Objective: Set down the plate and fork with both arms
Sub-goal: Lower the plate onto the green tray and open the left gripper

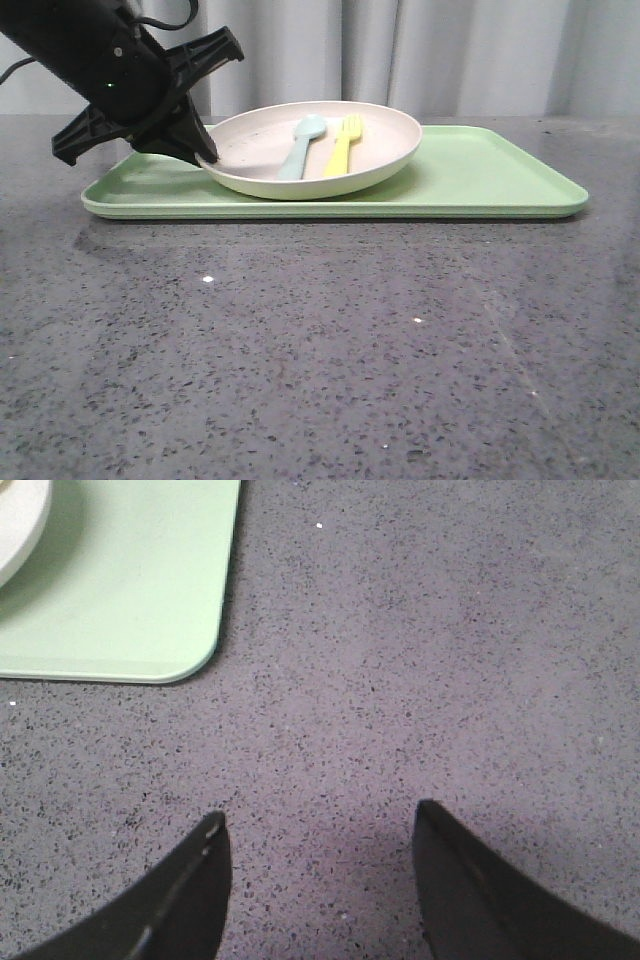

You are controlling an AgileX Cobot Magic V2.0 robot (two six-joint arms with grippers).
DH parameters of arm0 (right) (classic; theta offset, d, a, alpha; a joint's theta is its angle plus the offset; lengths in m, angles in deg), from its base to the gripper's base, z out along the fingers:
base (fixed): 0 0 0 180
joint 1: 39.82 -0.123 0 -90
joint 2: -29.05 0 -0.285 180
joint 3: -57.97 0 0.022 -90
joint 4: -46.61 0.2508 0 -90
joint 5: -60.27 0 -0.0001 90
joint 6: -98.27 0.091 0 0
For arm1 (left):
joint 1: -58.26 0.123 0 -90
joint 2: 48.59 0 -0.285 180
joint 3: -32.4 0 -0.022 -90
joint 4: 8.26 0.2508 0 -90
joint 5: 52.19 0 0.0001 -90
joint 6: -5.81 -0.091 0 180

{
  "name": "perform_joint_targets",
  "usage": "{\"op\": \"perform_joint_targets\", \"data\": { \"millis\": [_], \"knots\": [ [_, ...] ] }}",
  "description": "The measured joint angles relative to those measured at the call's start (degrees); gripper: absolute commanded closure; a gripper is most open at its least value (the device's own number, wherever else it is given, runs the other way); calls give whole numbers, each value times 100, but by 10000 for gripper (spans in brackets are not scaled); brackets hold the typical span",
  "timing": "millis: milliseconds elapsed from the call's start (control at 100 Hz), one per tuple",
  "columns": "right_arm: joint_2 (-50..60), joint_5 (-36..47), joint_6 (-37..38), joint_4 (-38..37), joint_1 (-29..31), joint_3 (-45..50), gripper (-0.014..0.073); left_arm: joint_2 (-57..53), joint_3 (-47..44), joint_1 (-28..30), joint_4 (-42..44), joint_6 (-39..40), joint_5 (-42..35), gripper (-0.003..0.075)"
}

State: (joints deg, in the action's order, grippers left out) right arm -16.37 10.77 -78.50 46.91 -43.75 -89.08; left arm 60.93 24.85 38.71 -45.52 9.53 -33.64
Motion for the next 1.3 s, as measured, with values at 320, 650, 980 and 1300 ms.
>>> {"op": "perform_joint_targets", "data": {
  "millis": [320, 650, 980, 1300],
  "knots": [
    [0, 0, 0, 0, 0, 0, 174, 10, 0, 0, 0, 12, 0, 741],
    [0, 0, 0, 0, 0, 0, 174, 10, 0, 0, 0, 23, 58, 738],
    [0, 0, 0, 0, 0, 0, 174, 10, 0, 0, 0, 23, 62, 599],
    [0, 0, 0, 0, 0, 0, 174, 10, 0, 0, -14, 23, 72, 305]
  ]
}}
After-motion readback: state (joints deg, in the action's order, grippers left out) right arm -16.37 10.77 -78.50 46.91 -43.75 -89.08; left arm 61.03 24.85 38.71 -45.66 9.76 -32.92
